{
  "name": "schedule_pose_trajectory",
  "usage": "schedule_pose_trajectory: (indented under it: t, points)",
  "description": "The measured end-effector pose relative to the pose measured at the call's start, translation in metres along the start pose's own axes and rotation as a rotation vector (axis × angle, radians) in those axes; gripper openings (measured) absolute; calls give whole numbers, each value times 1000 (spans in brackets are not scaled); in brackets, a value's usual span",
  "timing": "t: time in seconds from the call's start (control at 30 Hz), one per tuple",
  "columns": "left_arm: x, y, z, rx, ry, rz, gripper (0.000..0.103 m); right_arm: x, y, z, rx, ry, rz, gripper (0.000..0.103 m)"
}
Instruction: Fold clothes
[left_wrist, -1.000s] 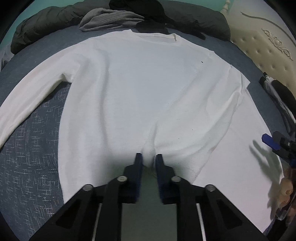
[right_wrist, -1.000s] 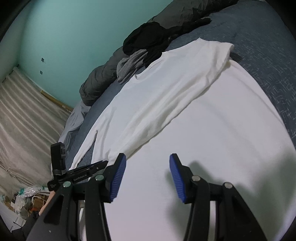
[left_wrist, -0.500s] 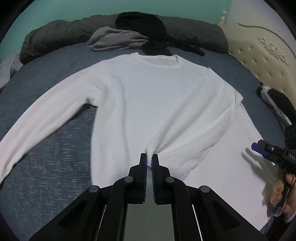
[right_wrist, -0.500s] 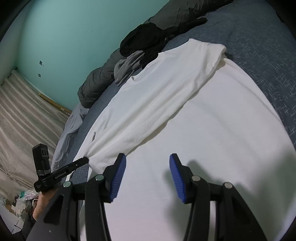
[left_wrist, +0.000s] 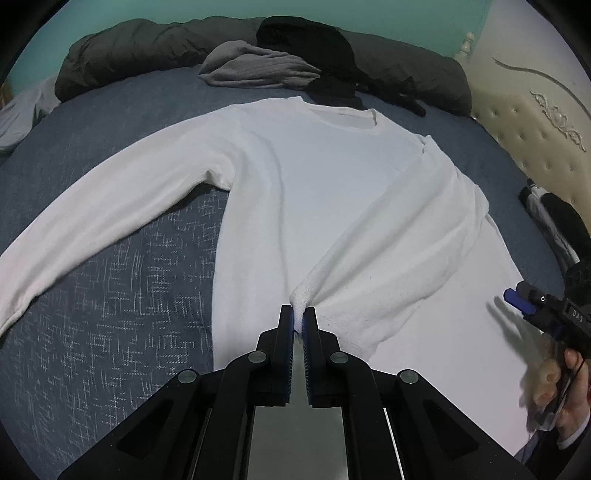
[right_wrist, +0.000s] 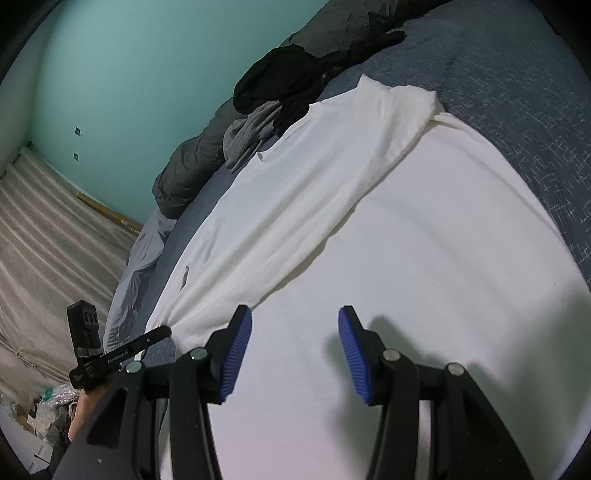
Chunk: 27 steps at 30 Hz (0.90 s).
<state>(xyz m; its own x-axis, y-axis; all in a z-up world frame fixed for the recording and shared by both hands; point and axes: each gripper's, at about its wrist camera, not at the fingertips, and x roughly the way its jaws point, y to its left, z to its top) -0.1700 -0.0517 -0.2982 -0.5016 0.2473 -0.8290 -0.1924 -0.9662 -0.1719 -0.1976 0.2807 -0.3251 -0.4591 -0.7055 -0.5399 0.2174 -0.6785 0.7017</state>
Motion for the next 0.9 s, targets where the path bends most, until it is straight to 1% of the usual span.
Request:
schedule_pose_trajectory:
  t: [0.2, 0.3, 0.4, 0.5, 0.6, 0.77, 0.9]
  points:
    - [21, 8, -9, -43, 59, -31, 5, 0, 0, -1, 2, 3, 1, 50]
    - [21, 15, -11, -67, 54, -37, 7, 0, 0, -1, 5, 2, 1, 50]
    - [20, 22, -12, -88, 42, -36, 7, 1, -1, -2, 9, 6, 3, 50]
    - [14, 23, -10, -84, 30, -17, 8, 2, -1, -2, 8, 11, 6, 50]
    - [10, 22, -9, -75, 23, -16, 8, 4, 0, -2, 5, 12, 7, 50]
    - [23, 22, -6, -67, 47, -21, 8, 5, 1, -2, 4, 14, 8, 50]
    - [33, 18, -5, -51, 57, -4, 8, 4, 0, -2, 7, 11, 10, 50]
